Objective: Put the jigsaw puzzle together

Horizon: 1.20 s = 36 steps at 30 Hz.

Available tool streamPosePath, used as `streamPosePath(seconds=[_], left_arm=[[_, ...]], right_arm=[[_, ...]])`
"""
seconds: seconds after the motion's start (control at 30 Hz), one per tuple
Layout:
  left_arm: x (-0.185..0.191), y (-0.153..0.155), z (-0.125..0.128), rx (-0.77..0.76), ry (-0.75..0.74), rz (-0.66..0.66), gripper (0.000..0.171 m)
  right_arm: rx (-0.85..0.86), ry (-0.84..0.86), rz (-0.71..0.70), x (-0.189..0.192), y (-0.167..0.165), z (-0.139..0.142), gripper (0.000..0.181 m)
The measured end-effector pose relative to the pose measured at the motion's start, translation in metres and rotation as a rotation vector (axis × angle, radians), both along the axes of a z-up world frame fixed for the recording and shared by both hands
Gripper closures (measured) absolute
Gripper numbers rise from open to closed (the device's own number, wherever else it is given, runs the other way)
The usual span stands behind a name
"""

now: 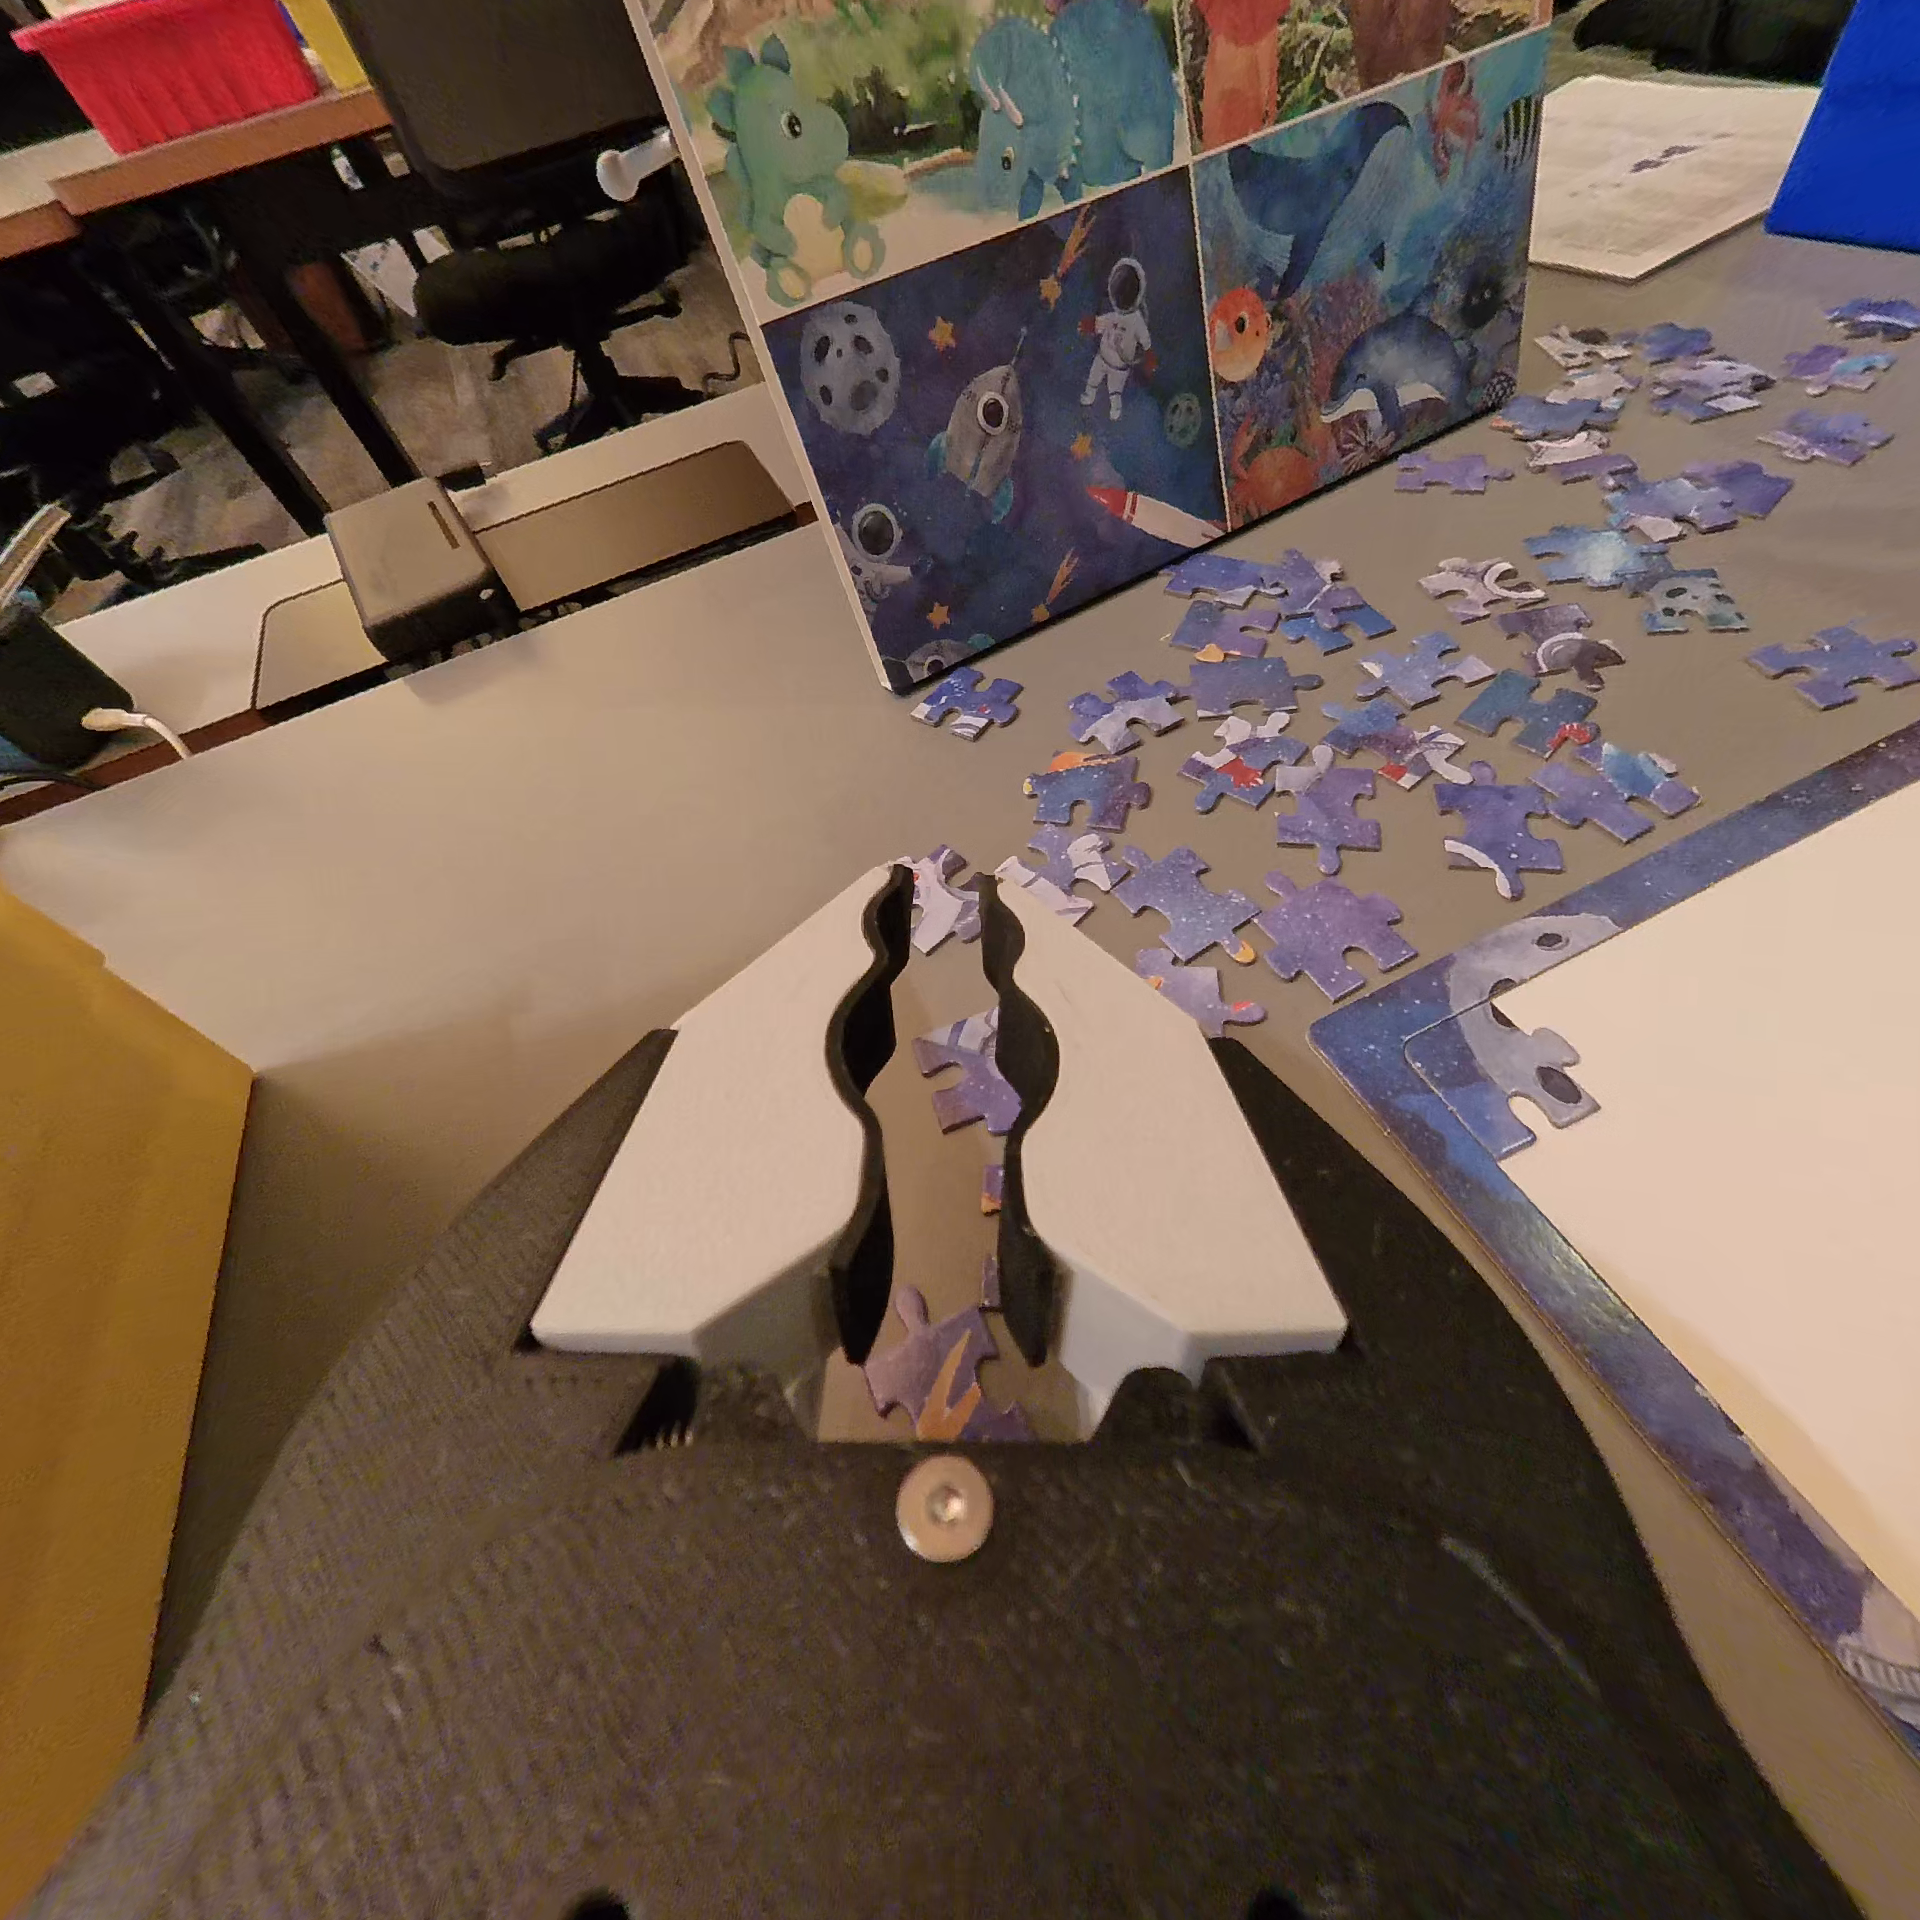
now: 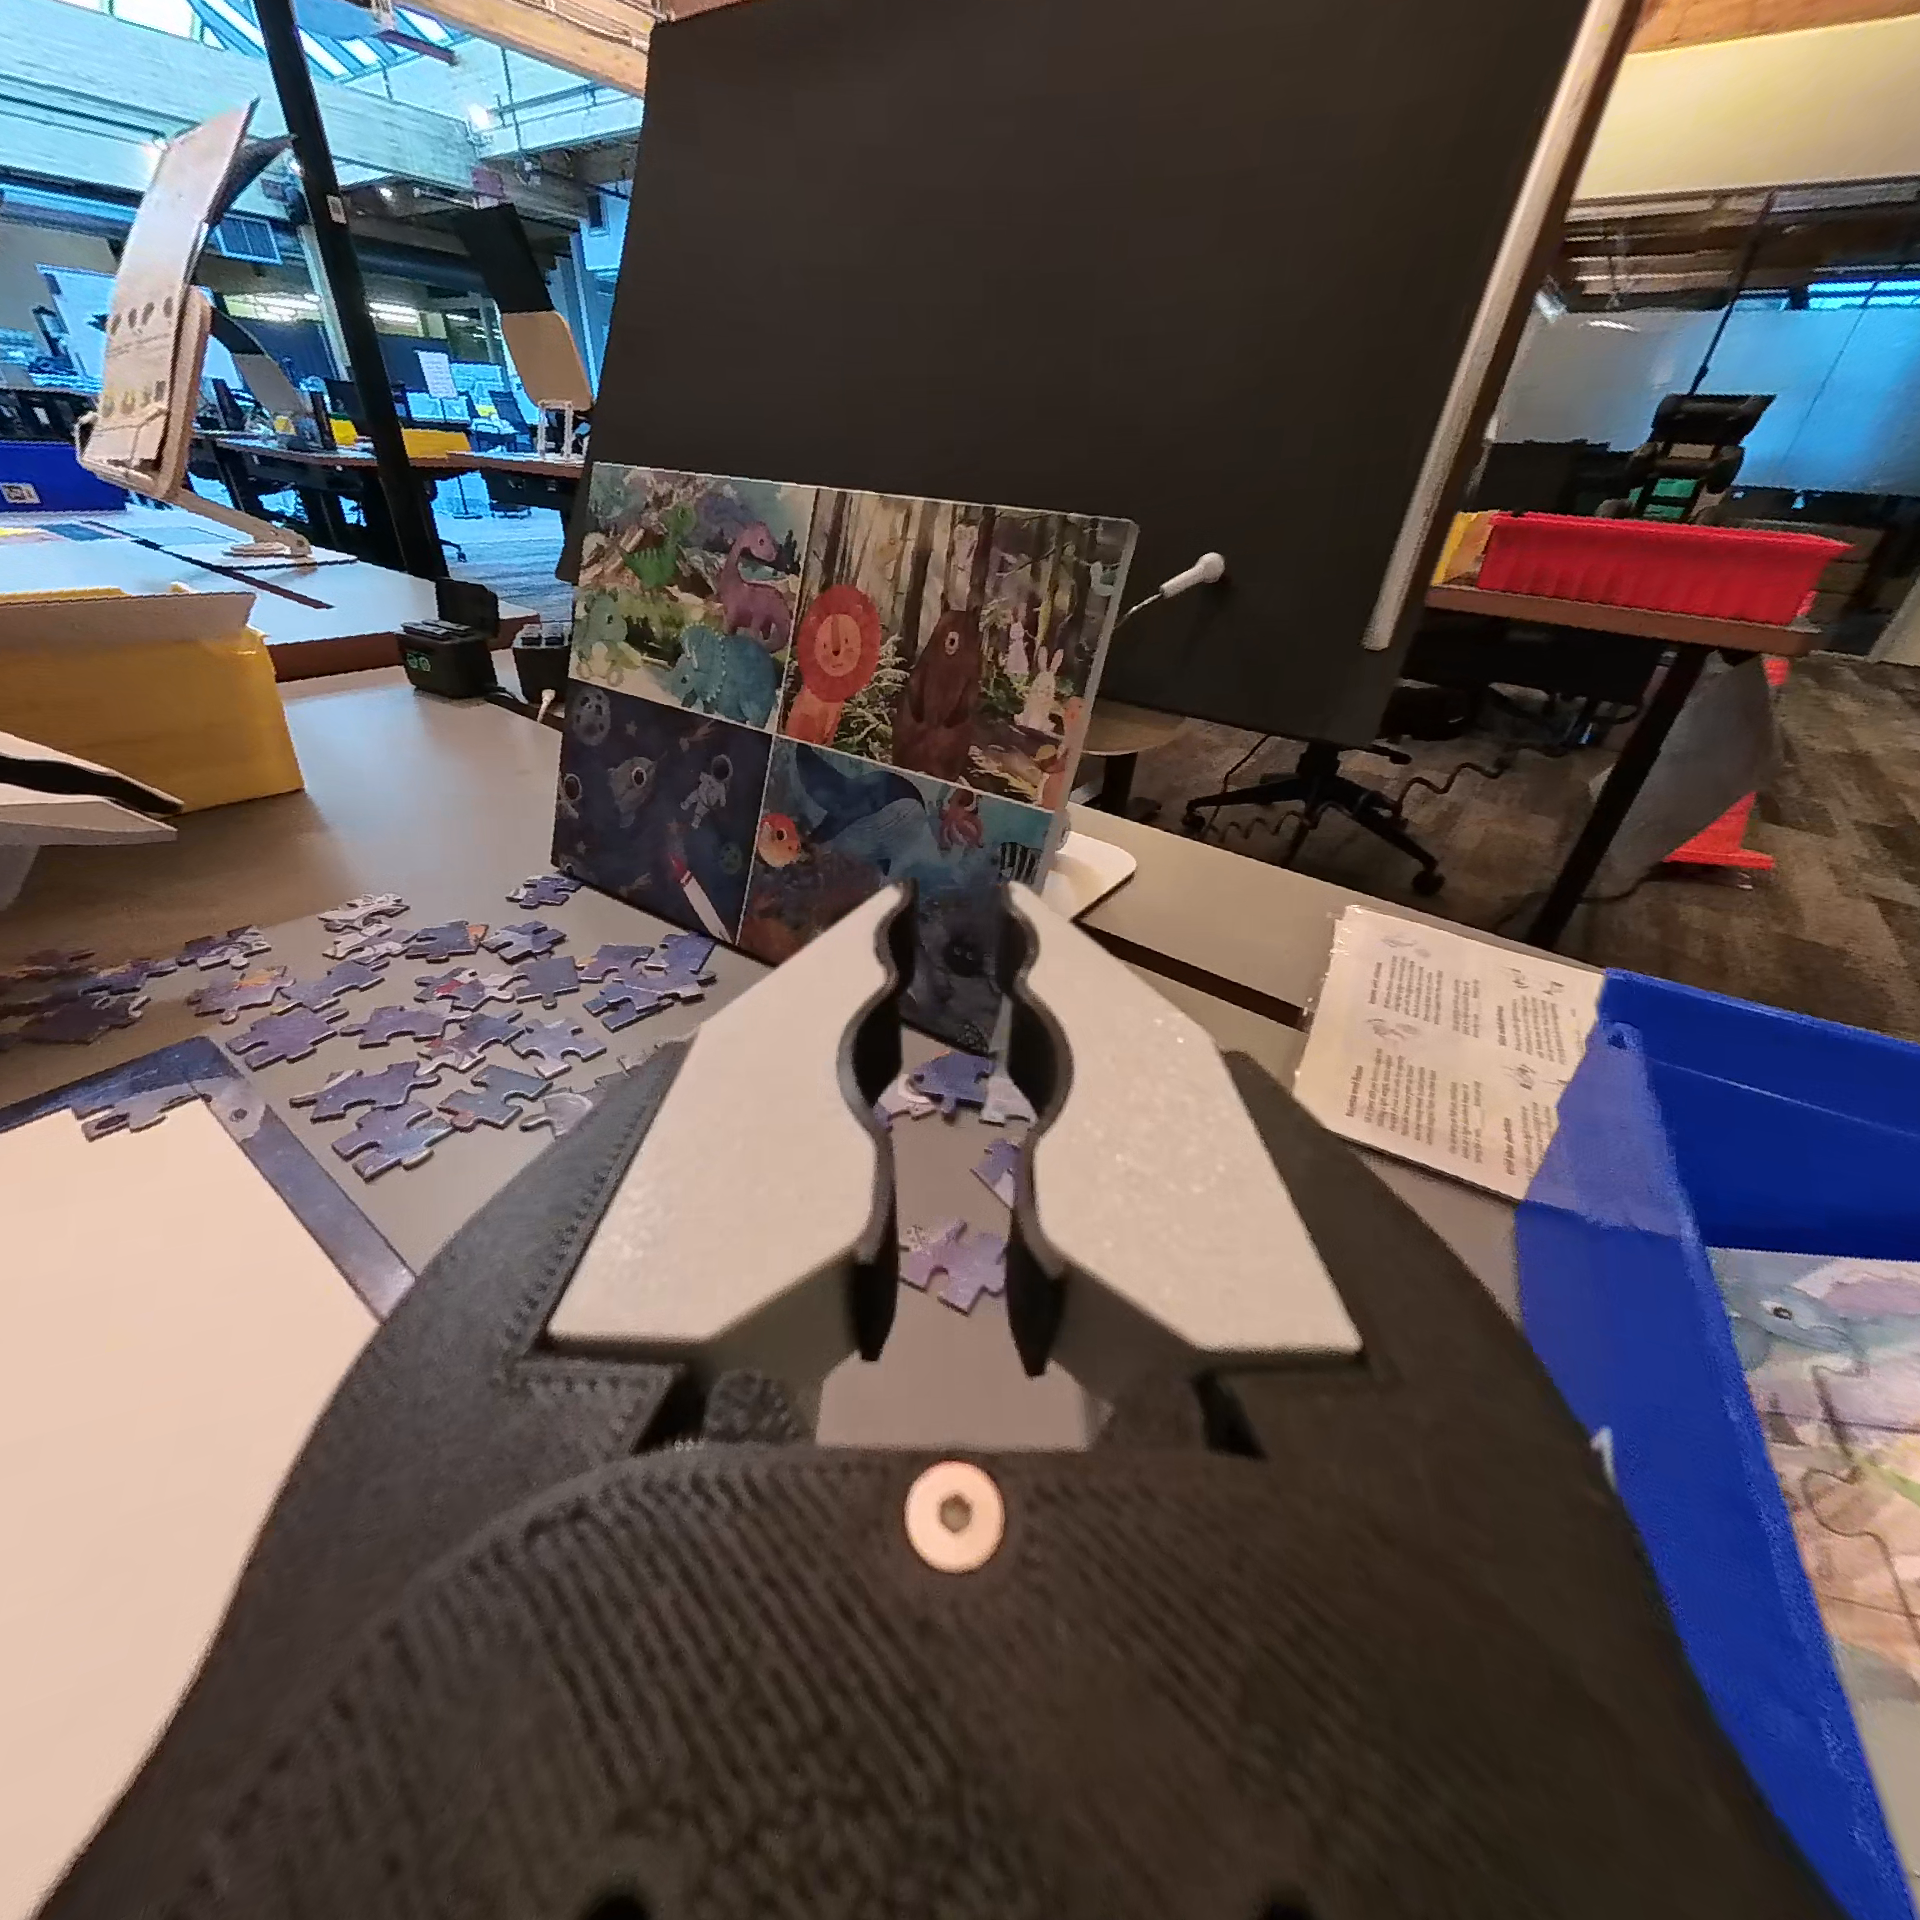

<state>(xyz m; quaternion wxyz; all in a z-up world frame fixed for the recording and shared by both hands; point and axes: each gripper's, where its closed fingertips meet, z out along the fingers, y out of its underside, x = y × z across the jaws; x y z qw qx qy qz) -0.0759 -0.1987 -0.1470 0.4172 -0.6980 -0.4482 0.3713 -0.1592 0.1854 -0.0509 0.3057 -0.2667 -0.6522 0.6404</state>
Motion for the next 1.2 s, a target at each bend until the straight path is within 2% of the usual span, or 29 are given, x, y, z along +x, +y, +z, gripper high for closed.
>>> streamPosePath(seconds=[0.3,1.2], left_arm=[[0.0,0.001,-0.001,-0.007,-0.003,-0.005,0.16],[0.0,0.003,-0.002,-0.015,-0.007,-0.012,0.159]], right_arm=[[-0.028,0.003,-0.03,-0.001,0.015,0.001,0.172],[0.0,0.032,-0.043,-0.002,0.011,-0.003,0.177]])
